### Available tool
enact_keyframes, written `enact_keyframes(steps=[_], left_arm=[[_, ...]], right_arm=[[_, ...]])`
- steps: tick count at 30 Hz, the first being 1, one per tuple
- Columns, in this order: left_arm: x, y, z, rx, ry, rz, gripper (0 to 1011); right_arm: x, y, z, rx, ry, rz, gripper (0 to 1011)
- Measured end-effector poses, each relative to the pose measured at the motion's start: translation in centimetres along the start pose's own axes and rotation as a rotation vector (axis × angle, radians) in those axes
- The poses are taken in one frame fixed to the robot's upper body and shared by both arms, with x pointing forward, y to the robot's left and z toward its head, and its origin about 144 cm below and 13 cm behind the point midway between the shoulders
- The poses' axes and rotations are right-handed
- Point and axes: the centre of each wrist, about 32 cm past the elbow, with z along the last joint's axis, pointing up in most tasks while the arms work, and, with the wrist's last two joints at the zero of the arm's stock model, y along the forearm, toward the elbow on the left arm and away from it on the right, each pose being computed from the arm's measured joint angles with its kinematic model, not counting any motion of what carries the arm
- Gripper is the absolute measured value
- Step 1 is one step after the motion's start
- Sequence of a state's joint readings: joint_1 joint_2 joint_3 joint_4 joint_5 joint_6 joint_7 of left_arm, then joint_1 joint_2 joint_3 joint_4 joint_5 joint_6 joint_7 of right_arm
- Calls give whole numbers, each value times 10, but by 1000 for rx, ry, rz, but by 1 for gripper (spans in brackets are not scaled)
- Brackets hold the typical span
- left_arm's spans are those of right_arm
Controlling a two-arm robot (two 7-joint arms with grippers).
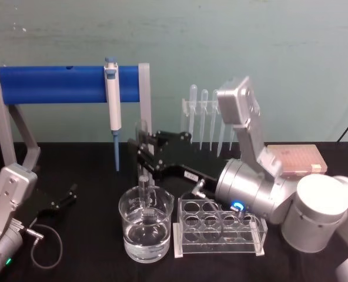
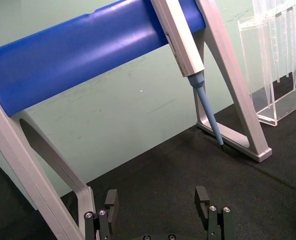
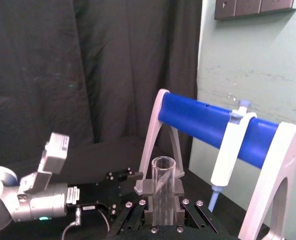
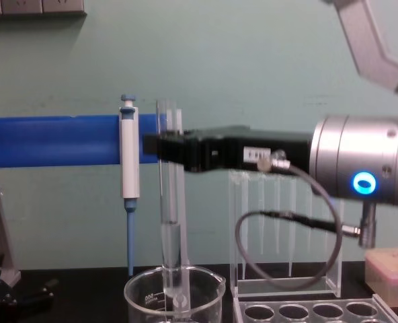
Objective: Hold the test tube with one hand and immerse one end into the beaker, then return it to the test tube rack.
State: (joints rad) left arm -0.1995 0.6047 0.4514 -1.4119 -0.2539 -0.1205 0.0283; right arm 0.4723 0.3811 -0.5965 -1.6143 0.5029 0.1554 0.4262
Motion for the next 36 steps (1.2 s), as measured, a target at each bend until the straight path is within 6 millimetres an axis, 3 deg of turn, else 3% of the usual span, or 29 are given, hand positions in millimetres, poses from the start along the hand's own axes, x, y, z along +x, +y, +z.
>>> enact_keyframes(steps=[9,18,36], left_arm=[[0,0,0,0,0,0,1000],[0,0,0,0,0,0,1000],[0,0,0,0,0,0,1000]], right_arm=[[-6,-1,-40,12,0,-4,225],[-8,-3,-68,-14,11,3,224],[-7,-4,-79,-26,18,-2,224]])
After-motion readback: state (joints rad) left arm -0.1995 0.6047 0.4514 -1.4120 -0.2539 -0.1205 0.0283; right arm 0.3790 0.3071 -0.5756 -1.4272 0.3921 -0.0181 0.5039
